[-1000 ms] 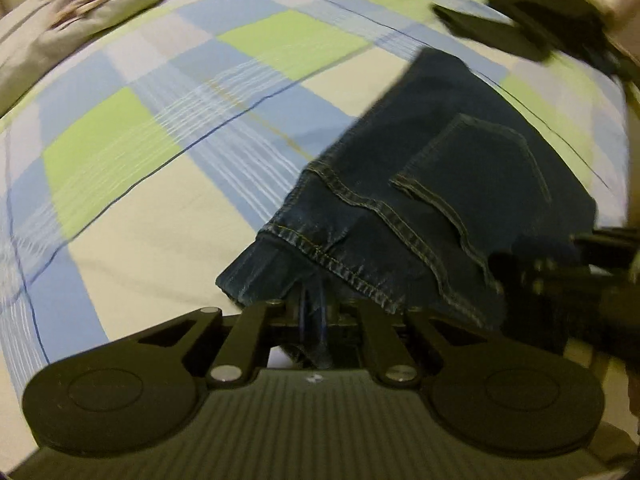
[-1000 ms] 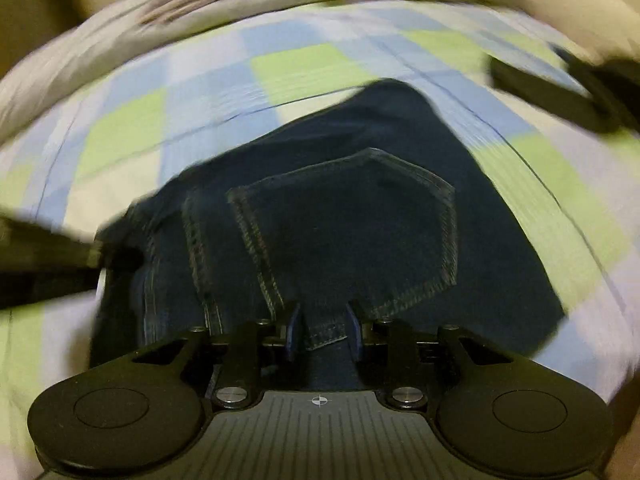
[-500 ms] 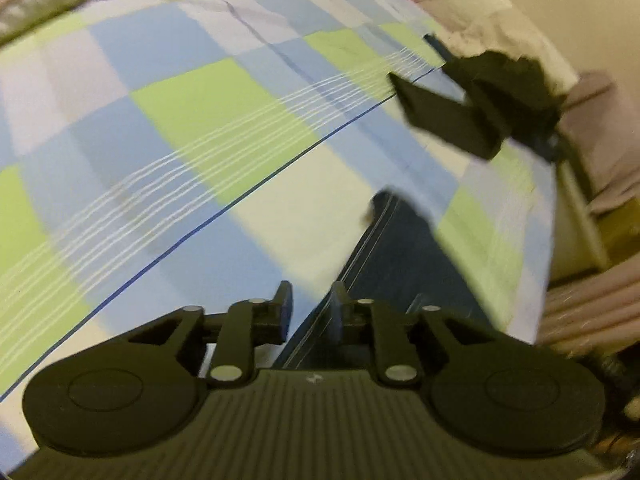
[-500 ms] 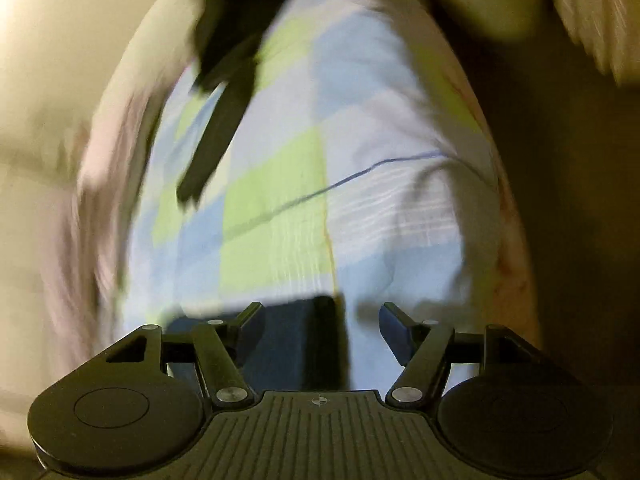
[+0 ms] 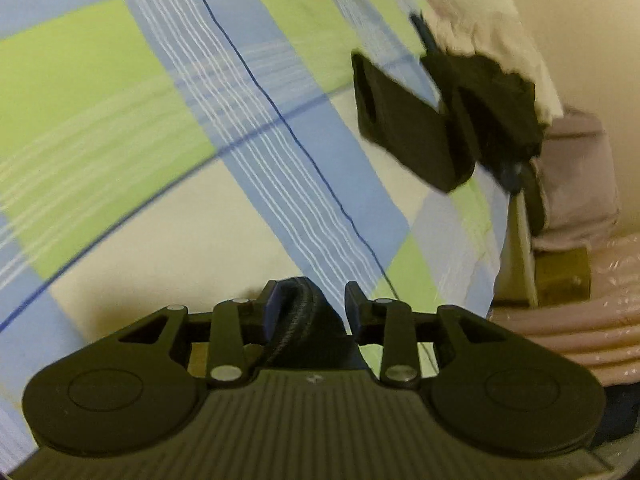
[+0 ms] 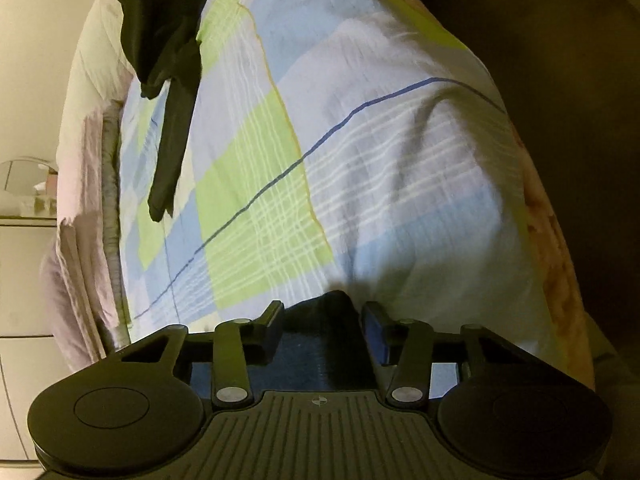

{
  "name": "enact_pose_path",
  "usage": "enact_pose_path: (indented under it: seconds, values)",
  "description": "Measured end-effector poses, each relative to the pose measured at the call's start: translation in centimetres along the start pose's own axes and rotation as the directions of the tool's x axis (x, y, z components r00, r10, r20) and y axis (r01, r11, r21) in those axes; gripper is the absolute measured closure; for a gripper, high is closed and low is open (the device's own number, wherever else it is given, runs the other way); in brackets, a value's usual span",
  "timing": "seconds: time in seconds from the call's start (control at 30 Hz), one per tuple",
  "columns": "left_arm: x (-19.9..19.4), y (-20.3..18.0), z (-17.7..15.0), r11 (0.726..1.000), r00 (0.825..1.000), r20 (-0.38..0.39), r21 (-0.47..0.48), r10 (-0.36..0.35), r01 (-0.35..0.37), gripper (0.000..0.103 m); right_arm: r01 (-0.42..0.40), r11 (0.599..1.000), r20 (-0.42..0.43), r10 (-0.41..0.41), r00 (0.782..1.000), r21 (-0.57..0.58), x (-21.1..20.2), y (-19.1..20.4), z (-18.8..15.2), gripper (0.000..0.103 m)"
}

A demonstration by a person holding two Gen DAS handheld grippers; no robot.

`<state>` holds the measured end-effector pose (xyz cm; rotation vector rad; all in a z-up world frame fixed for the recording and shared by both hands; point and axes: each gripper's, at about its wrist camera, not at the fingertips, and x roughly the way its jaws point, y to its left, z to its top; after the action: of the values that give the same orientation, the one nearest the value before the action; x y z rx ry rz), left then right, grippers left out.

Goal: Fold clothes

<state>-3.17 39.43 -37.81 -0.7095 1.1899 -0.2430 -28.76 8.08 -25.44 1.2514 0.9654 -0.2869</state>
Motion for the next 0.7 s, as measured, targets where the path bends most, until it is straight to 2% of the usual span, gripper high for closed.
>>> enact_pose_path:
  seconds: [0.03, 0.07, 0.1, 0.2, 0.33, 0.37, 0.47, 0.5, 0.6, 0.63, 0.7]
  values:
    - [0.4, -0.3, 0.1, 1.0, 1.0, -0.011, 0.02, 0.015, -0.015, 0.084, 0.009, 1.0, -0.004, -0.009, 1.0, -0.004, 0.1, 0.2, -0.1, 0.064]
    - [0.9, -0.6, 0.2, 0.999, 0.999, -0.021, 0.04, 0.031, -0.03, 0.086, 0.016, 1.0, -0.004, -0.016, 1.0, -0.009, 0.2, 0.3, -0.2, 0.075]
    - [0.9, -0.5, 0.1, 0.999, 0.999, -0.017, 0.038, 0.031, -0.03, 0.089, 0.019, 1.0, 0.001, -0.019, 1.0, -0.015, 0.1, 0.3, -0.4, 0.08]
    - [0.2, 0.9, -0.6, 0.999, 0.999, 0.047, -0.038, -0.014, 0.016, 0.096, 0.03, 0.999, 0.015, -0.029, 0.999, -0.032, 0.0, 0.4, -0.9, 0.089]
    - [1.1, 3.8, -1.9, 0.976, 0.992, 0.117, -0.203, -0.055, 0.078, 0.096, 0.053, 0.998, 0.071, -0.052, 0.996, -0.02, 0.1, 0.3, -1.9, 0.095]
    - [1.5, 4.4, -2.1, 0.963, 0.99, 0.129, -0.255, -0.059, 0.091, 0.096, 0.062, 0.998, 0.084, -0.06, 0.995, -0.018, 0.3, 0.3, -2.2, 0.095]
    - [2.3, 6.3, -3.0, 0.887, 0.979, 0.187, -0.434, -0.085, 0.16, 0.098, 0.062, 0.998, 0.091, -0.064, 0.994, 0.027, 0.9, -0.1, -2.3, 0.095]
    - [2.0, 6.5, -3.4, 0.868, 0.97, 0.226, -0.46, -0.091, 0.189, 0.103, 0.055, 0.997, 0.092, -0.06, 0.994, 0.049, 0.8, -0.3, -2.4, 0.095]
    - [0.9, 7.2, -3.4, 0.829, 0.94, 0.333, -0.502, -0.077, 0.246, 0.103, 0.031, 0.994, 0.11, -0.043, 0.993, 0.109, 0.5, -1.1, -2.8, 0.095]
    - [0.6, 7.0, -3.0, 0.843, 0.942, 0.328, -0.486, -0.068, 0.23, 0.103, 0.022, 0.993, 0.118, -0.036, 0.992, 0.12, 0.3, -1.3, -2.9, 0.094]
    - [-0.1, 5.7, -1.8, 0.915, 0.969, 0.246, -0.381, -0.037, 0.131, 0.103, 0.016, 0.995, 0.111, -0.027, 0.993, 0.103, -0.2, -1.2, -2.8, 0.094]
